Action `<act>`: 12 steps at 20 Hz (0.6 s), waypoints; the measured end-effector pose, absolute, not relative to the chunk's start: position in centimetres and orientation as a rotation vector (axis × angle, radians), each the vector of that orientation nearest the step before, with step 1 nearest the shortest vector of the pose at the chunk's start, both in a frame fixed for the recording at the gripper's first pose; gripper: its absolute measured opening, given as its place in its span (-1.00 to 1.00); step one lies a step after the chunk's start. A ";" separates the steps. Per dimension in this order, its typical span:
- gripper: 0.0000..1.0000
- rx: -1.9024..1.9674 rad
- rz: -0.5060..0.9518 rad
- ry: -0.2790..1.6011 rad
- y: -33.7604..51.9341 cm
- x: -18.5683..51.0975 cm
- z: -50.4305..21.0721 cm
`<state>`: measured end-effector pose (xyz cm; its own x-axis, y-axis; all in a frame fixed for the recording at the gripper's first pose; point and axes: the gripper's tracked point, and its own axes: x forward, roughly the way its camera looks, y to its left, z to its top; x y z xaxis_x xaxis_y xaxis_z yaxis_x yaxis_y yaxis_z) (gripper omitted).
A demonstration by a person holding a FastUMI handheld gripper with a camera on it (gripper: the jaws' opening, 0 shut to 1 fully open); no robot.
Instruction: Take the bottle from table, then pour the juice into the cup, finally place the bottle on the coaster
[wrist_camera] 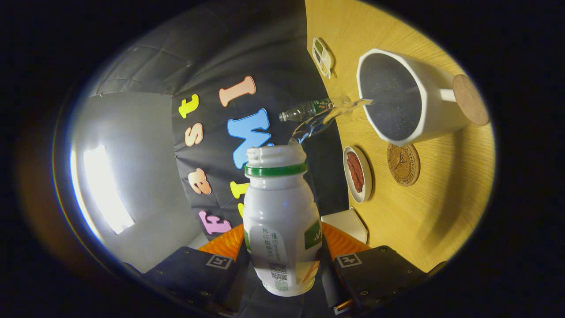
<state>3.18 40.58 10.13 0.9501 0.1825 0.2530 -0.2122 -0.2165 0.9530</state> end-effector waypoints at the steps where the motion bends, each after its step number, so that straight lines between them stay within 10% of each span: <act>1: 0.41 1.755 0.364 -0.024 40.6 3.2 10.2; 12: 0.41 1.783 0.374 -0.030 41.0 3.2 10.5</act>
